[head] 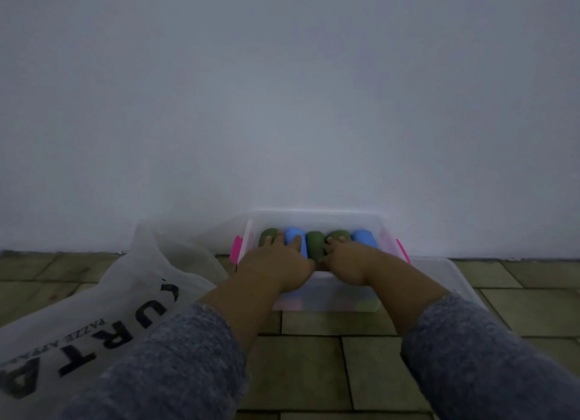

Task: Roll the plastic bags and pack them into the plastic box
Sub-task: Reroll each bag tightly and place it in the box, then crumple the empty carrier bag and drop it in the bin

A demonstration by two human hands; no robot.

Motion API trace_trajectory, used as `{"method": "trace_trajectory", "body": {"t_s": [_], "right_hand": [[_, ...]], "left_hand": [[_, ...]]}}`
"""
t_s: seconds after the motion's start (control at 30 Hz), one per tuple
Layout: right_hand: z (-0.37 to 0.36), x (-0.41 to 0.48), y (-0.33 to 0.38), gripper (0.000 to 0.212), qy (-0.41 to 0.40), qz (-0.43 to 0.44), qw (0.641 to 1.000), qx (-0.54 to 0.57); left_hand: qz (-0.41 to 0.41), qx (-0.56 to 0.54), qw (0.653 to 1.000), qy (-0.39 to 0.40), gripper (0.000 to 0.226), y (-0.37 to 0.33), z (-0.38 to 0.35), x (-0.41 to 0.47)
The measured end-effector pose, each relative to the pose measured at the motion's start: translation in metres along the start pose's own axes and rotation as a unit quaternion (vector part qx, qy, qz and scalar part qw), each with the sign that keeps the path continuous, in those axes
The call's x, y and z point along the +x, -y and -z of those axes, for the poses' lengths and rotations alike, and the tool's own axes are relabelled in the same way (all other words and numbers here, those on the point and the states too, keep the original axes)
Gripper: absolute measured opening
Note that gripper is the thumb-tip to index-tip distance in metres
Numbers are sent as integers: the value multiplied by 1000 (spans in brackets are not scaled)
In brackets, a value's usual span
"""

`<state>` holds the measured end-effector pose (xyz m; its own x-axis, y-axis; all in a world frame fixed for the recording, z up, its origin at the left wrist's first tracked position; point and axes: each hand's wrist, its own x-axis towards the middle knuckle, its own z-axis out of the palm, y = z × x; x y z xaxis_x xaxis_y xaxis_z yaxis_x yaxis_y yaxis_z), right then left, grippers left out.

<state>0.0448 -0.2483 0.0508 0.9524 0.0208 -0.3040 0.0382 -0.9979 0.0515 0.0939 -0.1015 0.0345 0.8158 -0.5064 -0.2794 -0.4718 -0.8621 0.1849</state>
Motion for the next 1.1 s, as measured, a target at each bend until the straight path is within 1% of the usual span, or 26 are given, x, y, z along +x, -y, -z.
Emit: {"method": "trace_trajectory", "body": {"t_s": [0.07, 0.1, 0.17, 0.23, 0.27, 0.3, 0.37, 0.43, 0.47, 0.5, 0.53, 0.57, 0.6, 0.63, 0.67, 0.7, 0.73, 0.77, 0.8, 0.83, 0.87, 0.9, 0.97, 1.0, 1.07, 1.1], "right_hand": [[-6, -6, -3, 48, -79, 24, 997, 10], [-8, -6, -4, 45, -88, 39, 995, -4], [-13, -2, -4, 41, -48, 48, 997, -33], [-12, 1, -4, 40, -30, 8, 999, -13], [-11, 3, -5, 40, -37, 7, 999, -9], [-10, 4, -5, 41, -38, 15, 999, -23], [-13, 8, -8, 41, -44, 18, 998, -44], [-16, 9, -8, 42, -47, 9, 998, -51], [-16, 9, -7, 42, -56, 9, 997, -44], [-16, 7, -6, 41, -67, 3, 998, -9], [-16, 4, -5, 40, -93, -7, 994, 50], [-16, -1, -4, 38, -133, -22, 984, 118], [-16, -6, -2, 36, -193, -34, 966, 167], [-17, -13, 0, 33, -278, -36, 941, 192], [-17, -21, 2, 31, -368, -34, 905, 208], [-19, -29, 6, 31, -447, -26, 865, 225], [-21, -39, 11, 32, -506, -18, 830, 234], [-25, -49, 18, 33, -538, -9, 808, 241], [-30, -60, 26, 34, -552, -5, 796, 246], [-36, -70, 37, 36, -551, 1, 794, 258], [-44, -80, 51, 36, -538, 4, 798, 273], [-53, -88, 67, 33, -513, 4, 808, 290], [-69, -102, 98, 30, -439, 9, 838, 324], [-75, -107, 112, 33, -402, 10, 849, 342], [-84, -115, 134, 46, -323, -15, 858, 398], [-87, -118, 142, 60, -275, -36, 859, 429]], "left_hand": [[-11, 28, 1000, 9, 68, -1, 0, 0], [-15, 51, 998, 19, 67, -2, 0, 1], [-13, 90, 995, 44, 63, -3, 2, 4], [-19, 117, 991, 59, 58, -4, 5, 7], [-21, 124, 990, 60, 57, -6, 6, 7], [-16, 122, 991, 60, 56, -7, 6, 7], [14, 77, 996, 53, 56, -9, 6, 5], [19, 32, 999, 21, 59, -7, 4, 0], [7, 22, 1000, -7, 61, -5, 3, -4], [-10, 3, 999, -51, 62, -3, 2, -9], [-30, -28, 993, -111, 62, -1, 0, -14], [-50, -67, 981, -177, 60, 1, -2, -21], [-64, -105, 962, -242, 57, 4, -4, -30], [-65, -130, 941, -307, 55, 8, -8, -41], [-45, -139, 919, -366, 56, 14, -14, -52], [-5, -141, 900, -412, 60, 23, -23, -64], [51, -138, 889, -435, 66, 35, -34, -76], [115, -136, 889, -422, 72, 48, -48, -88], [177, -134, 899, -377, 80, 62, -63, -98], [229, -132, 913, -311, 85, 76, -79, -107], [261, -134, 925, -240, 87, 89, -93, -115], [274, -136, 937, -170, 86, 100, -105, -122], [251, -126, 958, -54, 84, 116, -120, -137], [227, -109, 967, -20, 84, 121, -124, -146], [178, -81, 981, 17, 86, 126, -130, -170], [155, -71, 985, 33, 87, 125, -135, -184]]}}
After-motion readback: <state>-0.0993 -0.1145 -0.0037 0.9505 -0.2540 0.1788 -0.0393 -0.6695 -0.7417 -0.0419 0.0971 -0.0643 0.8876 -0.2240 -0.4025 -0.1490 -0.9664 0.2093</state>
